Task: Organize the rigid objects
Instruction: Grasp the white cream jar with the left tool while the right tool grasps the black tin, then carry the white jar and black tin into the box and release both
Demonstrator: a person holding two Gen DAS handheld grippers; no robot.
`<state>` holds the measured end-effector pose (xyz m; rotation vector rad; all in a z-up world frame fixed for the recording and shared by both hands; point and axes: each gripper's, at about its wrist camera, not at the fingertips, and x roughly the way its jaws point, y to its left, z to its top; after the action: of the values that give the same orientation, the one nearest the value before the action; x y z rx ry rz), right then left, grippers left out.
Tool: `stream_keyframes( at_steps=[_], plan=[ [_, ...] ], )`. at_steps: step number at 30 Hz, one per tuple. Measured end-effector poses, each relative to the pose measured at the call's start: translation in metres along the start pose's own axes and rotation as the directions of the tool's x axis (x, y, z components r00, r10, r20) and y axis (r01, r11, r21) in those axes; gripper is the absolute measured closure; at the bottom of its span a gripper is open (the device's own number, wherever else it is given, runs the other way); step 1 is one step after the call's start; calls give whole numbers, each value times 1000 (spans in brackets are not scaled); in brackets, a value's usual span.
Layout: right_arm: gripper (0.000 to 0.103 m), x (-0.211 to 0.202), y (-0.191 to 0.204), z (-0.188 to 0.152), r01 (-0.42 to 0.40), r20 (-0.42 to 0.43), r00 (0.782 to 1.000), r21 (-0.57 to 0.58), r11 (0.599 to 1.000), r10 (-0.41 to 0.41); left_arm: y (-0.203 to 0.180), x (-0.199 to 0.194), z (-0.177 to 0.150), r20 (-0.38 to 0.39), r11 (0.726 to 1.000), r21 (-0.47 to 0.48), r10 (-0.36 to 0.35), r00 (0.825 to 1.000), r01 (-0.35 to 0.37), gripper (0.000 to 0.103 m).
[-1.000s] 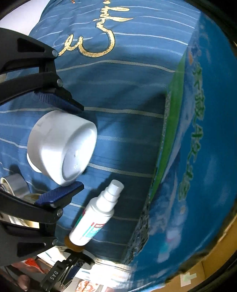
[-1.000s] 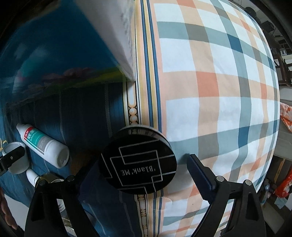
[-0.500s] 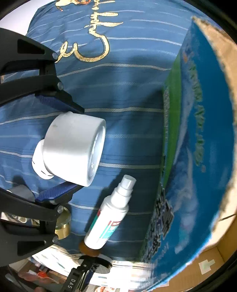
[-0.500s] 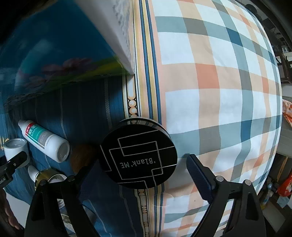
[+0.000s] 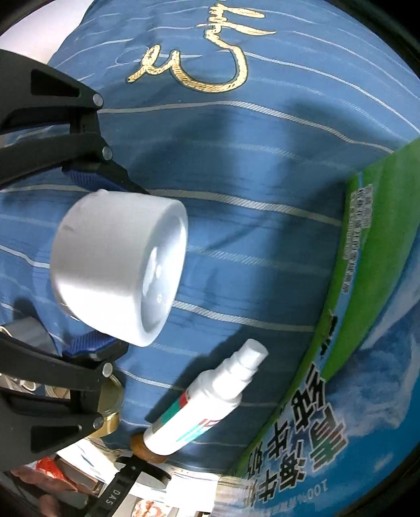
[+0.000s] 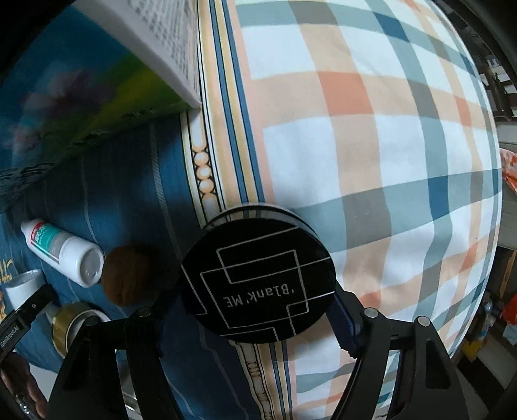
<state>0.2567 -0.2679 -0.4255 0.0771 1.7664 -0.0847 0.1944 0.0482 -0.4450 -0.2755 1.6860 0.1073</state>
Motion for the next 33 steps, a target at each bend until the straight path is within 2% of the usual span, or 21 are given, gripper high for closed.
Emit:
stream_keyframes(
  at_steps=[6, 7, 13, 18, 21, 26, 28, 33],
  plan=[
    [27, -6, -5, -15, 0, 13, 1000, 0, 1000, 0, -11, -20, 7, 36, 1000, 4, 20, 999, -20, 35],
    [27, -5, -6, -19, 1, 14, 1000, -5, 1000, -1, -17, -30, 19, 40, 1000, 4, 23, 999, -23, 36],
    [27, -8, -1, -49, 33, 36, 999, -49, 998, -31, -17, -53, 9, 75, 1000, 3, 17, 997, -18, 36],
    [27, -10, -2, -69, 52, 51, 998, -69, 996, -48, -7, -57, 10, 53, 1000, -12, 13, 999, -12, 36],
    [27, -14, 2, -78, 45, 55, 998, -77, 996, -41, 5, -72, 11, 75, 1000, -22, 2, 997, -1, 37],
    [27, -21, 8, -95, 51, 57, 997, -86, 995, -46, 21, -66, 18, 44, 999, -12, 31, 999, -31, 37],
    [27, -21, 9, -97, 54, 54, 997, -87, 995, -49, 24, -57, 24, 9, 1000, -3, 27, 1000, -27, 37],
    [27, -20, 2, -96, 24, 30, 999, -62, 998, -22, 28, -66, 35, 18, 1000, -25, 10, 1000, -9, 32]
  ],
)
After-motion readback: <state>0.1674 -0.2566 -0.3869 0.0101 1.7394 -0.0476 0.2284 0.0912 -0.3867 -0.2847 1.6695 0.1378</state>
